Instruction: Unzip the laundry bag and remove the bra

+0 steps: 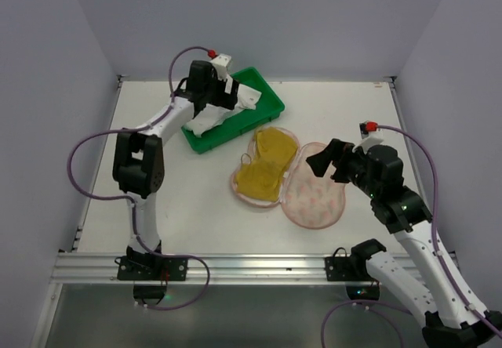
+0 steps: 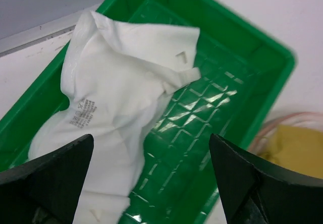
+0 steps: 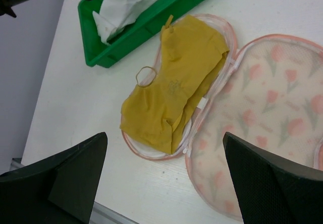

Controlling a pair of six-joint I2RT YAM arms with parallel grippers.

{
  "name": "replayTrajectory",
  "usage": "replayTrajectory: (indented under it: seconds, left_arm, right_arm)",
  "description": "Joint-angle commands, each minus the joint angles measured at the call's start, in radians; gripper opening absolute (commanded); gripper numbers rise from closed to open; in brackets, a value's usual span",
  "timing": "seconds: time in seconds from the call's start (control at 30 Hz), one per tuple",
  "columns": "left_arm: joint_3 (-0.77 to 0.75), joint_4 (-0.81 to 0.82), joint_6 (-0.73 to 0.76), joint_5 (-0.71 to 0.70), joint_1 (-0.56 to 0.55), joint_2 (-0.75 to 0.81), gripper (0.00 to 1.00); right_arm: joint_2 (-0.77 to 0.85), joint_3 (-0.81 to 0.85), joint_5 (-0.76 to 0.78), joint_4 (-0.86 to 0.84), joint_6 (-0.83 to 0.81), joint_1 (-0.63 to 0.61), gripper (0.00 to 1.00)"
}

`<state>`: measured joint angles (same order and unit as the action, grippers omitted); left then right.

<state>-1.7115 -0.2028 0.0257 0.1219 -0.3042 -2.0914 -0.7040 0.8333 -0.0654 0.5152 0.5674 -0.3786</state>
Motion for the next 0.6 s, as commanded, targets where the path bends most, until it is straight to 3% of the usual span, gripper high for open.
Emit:
replayTrajectory:
  seconds: [0.0, 0.1, 0.23, 0.57]
  left_arm:
    - [0.151, 0.029, -0.332, 0.094, -0.025, 0.227, 1.00]
    - [0.313, 0.026, -0.411, 0.125, -0.097, 0.342, 1.00]
    - [0.446, 0.029, -0.424, 0.039, -0.239, 0.421, 1.00]
    - [0.443, 0.095, -0.466, -0.036, -0.329, 0.304, 0.98]
  right_arm:
    - [0.044, -0.017, 0.016, -0.027, 0.000, 0.003, 0.99]
    - [0.083, -0.057, 0.009, -0.032, 0.009, 0.001, 0.99]
    - [0.138, -0.095, 0.001, -0.040, 0.019, 0.003, 0.99]
    - [0.248, -0.175, -0.037, -0.018, 0.045, 0.001, 0.99]
